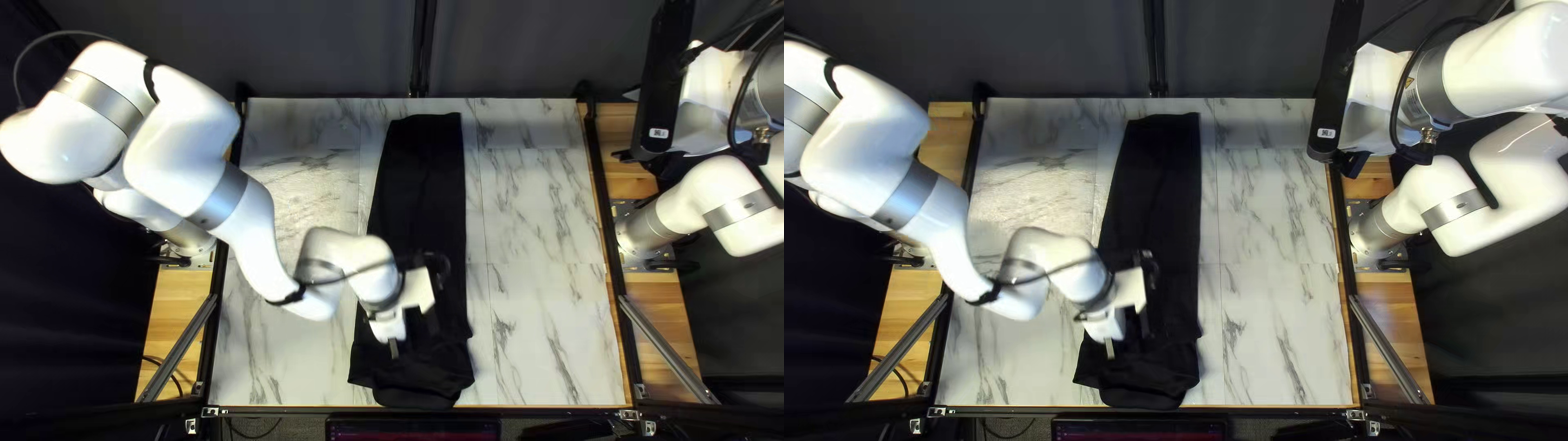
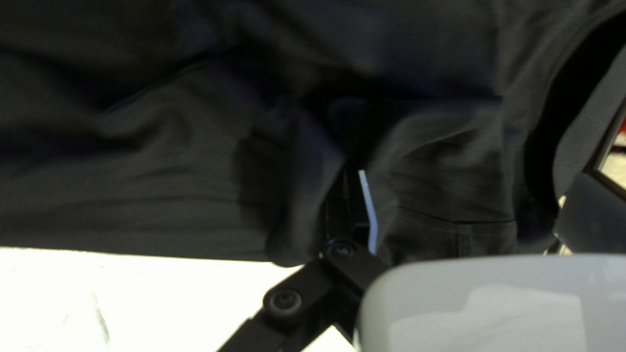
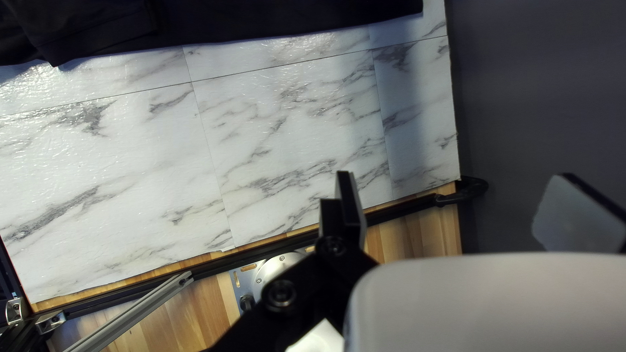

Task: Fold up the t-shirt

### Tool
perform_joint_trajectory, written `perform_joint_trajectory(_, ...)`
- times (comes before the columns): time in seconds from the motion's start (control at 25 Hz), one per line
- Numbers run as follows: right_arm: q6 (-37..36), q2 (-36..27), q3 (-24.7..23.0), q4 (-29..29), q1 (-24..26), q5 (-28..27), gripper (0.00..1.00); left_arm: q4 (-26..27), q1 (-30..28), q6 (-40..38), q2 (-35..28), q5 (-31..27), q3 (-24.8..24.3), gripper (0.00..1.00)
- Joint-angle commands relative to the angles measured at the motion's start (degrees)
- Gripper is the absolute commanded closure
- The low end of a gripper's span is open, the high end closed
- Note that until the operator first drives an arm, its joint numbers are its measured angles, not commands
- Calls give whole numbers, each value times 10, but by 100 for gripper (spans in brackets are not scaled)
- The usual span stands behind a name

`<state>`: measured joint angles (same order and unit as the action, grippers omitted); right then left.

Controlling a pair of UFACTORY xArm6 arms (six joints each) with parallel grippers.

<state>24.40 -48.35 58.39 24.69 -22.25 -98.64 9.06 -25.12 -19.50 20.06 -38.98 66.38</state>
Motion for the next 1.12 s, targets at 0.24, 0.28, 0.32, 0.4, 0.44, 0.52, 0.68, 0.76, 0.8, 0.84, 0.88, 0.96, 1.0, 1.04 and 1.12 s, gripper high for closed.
perform_joint_trajectory(0.24, 0, 0, 0, 0, 0, 0, 0, -25, -2, 37, 55, -25, 45, 0)
perform_joint_trajectory(0.28, 0, 0, 0, 0, 0, 0, 0, -25, -4, 37, 56, -24, 45, 0)
perform_joint_trajectory(0.32, 0, 0, 0, 0, 0, 0, 0, -24, -8, 36, 58, -23, 44, 0)
perform_joint_trajectory(0.4, 0, 0, 0, 0, 0, 0, 0, -25, -18, 29, 59, -21, 44, 0)
perform_joint_trajectory(0.44, 0, 0, 0, 0, 0, 0, 0, -24, -25, 25, 65, -19, 50, 0)
perform_joint_trajectory(0.52, 0, 0, 0, 0, 0, 0, 0, -20, -36, 24, 82, -19, 68, 0)
perform_joint_trajectory(0.68, 0, 0, 0, 0, 0, 0, 0, -11, -47, 30, 94, -13, 80, 0)
perform_joint_trajectory(0.76, 0, 0, 0, 0, 0, 0, 0, -4, -53, 36, 99, -13, 87, 0)
perform_joint_trajectory(0.8, 0, 0, 0, 0, 0, 0, 0, -3, -54, 37, 98, -13, 87, 0)
perform_joint_trajectory(0.84, 0, 0, 0, 0, 0, 0, 0, -3, -55, 38, 93, -14, 85, 0)
perform_joint_trajectory(0.88, 0, 0, 0, 0, 0, 0, 0, -4, -55, 39, 89, -15, 82, 0)
perform_joint_trajectory(0.96, 0, 0, 0, 0, 0, 0, 0, -11, -56, 35, 72, -21, 74, 0)
perform_joint_trajectory(1.0, 0, 0, 0, 0, 0, 0, 0, -14, -56, 34, 69, -22, 73, 0)
perform_joint_trajectory(1.04, 0, 0, 0, 0, 0, 0, 0, -22, -57, 30, 57, -28, 69, 0)
perform_joint_trajectory(1.12, 0, 0, 0, 0, 0, 0, 0, -38, -57, 22, 40, -35, 62, 0)
